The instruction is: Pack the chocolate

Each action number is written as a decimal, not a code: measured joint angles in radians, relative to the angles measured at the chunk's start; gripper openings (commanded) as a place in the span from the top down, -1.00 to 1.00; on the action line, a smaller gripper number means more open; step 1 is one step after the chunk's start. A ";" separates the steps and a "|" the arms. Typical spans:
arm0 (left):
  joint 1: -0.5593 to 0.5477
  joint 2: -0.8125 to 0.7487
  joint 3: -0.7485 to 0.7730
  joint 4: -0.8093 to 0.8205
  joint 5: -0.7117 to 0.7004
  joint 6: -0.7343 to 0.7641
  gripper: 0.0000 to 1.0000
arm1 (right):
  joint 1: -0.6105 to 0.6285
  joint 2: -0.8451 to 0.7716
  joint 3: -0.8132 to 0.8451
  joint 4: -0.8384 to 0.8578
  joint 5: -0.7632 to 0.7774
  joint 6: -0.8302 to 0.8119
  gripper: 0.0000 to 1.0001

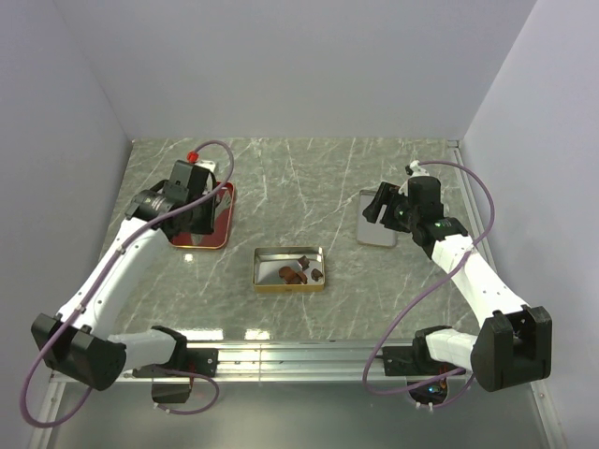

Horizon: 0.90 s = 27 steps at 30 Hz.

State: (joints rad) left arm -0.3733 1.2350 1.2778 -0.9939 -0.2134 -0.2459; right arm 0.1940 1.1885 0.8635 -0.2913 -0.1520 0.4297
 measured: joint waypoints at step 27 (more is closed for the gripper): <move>-0.238 -0.196 -0.117 0.026 0.253 0.045 0.43 | 0.023 0.007 -0.001 0.001 0.000 0.000 -0.55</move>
State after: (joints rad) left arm -0.6113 1.0386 1.1606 -0.9680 0.0391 -0.2005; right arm 0.2165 1.1957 0.8623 -0.2905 -0.1520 0.4301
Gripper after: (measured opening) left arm 0.341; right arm 0.776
